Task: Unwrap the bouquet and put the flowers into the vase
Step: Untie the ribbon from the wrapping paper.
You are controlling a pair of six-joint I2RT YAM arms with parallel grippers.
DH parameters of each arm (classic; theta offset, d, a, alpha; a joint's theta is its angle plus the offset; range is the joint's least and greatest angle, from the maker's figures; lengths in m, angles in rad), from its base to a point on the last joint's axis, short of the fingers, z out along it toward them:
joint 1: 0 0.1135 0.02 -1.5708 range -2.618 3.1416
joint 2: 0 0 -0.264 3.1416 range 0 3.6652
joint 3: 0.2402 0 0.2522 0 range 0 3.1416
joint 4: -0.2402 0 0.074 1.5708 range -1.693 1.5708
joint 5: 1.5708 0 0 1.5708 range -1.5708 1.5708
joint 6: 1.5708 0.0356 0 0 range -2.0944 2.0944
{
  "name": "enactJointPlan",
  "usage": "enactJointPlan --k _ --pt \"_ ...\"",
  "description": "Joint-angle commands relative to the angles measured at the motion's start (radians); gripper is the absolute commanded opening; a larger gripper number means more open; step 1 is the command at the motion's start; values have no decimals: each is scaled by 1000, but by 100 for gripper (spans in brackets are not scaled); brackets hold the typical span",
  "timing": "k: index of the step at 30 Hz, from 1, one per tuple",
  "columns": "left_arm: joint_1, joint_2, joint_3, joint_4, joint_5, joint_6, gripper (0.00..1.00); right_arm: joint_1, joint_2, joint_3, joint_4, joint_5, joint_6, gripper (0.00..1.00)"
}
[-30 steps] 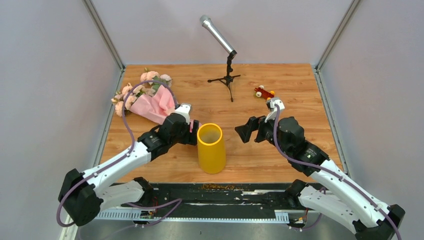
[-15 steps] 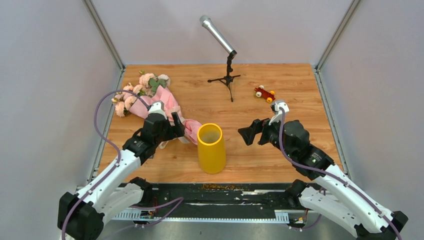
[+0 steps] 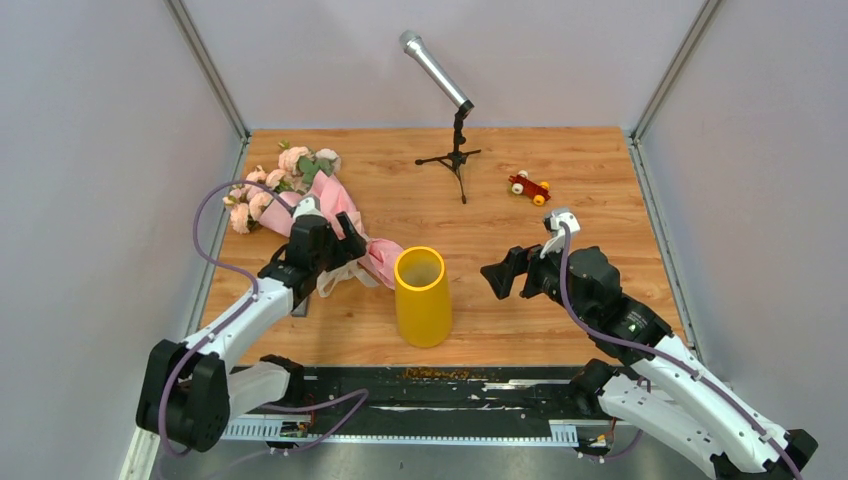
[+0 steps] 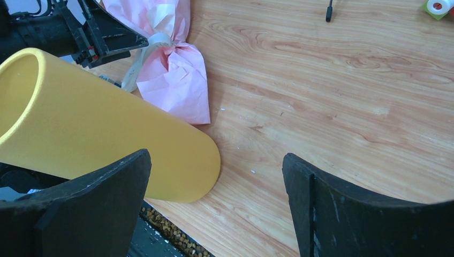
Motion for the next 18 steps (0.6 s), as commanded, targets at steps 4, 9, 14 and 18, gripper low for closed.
enactJointPlan --k 4,9,14,18 --pt "23 129 52 117 -5 -11 100 7 10 -5 7 -2 -21 95" --pt "23 263 114 148 -20 58 91 7 25 -5 -2 1 -27 94" --pt "23 372 177 154 19 125 63 6 37 -13 -4 1 -25 94" --pt "21 457 202 193 110 177 45 7 42 -24 -4 -2 -18 94"
